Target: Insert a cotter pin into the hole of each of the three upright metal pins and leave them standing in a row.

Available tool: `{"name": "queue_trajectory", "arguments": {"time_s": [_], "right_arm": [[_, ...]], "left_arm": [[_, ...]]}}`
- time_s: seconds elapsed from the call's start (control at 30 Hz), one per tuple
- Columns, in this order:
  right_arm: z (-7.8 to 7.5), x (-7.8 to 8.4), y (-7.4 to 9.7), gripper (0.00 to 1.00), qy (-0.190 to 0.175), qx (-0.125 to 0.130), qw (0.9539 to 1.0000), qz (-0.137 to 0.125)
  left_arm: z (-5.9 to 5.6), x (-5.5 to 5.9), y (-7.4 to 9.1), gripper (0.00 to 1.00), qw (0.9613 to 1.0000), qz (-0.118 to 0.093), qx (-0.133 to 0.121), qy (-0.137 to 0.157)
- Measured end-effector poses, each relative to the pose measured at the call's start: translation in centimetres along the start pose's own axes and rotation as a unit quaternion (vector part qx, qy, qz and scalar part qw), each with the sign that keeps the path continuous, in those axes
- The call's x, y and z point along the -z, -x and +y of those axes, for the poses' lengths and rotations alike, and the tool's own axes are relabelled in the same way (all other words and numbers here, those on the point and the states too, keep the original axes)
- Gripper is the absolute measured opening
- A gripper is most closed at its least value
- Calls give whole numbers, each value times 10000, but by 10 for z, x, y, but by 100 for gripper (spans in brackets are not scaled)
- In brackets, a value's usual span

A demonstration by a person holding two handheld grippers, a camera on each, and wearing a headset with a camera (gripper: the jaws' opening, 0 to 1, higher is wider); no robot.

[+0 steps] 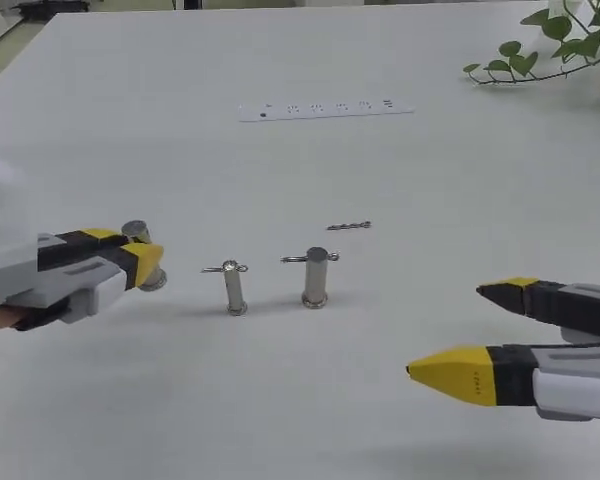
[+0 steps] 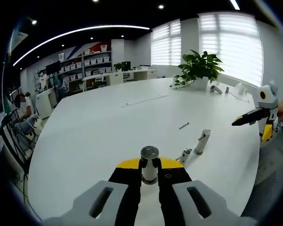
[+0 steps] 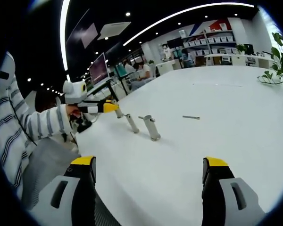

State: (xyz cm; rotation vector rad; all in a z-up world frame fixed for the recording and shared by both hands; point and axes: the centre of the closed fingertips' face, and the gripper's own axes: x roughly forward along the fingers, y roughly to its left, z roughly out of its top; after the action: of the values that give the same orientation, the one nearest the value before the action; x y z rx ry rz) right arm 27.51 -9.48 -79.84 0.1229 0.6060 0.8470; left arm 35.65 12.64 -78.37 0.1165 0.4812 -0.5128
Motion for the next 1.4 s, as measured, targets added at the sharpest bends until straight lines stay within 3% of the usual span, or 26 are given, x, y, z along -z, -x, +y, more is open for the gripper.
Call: {"name": "queue_trajectory", "arguments": {"time_s": [0.4, 0.57, 0.73, 0.9, 1.1, 1.4], "right_arm": [[4, 6, 0, 94, -40, -47, 9999, 80], [3, 4, 1, 94, -38, -39, 10000, 56], [3, 4, 1, 94, -22, -49, 10000, 77], [2, 7, 1, 94, 2, -46, 9999, 137], [2, 8, 0, 94, -4, -52, 9999, 161], [8, 7, -3, 94, 130, -164, 9995, 219]], "left_arm": [[-38, 12, 7, 11, 9995, 144, 203, 215], [-51, 16, 5, 11, 9993, 172, 277, 160], [-66, 25, -3, 11, 9984, 334, 457, -71], [-74, 34, -8, 11, 9972, 428, 537, -309], [-77, 36, -11, 11, 9976, 403, 529, -181], [-83, 46, -11, 11, 9961, 526, 596, -386]]}}
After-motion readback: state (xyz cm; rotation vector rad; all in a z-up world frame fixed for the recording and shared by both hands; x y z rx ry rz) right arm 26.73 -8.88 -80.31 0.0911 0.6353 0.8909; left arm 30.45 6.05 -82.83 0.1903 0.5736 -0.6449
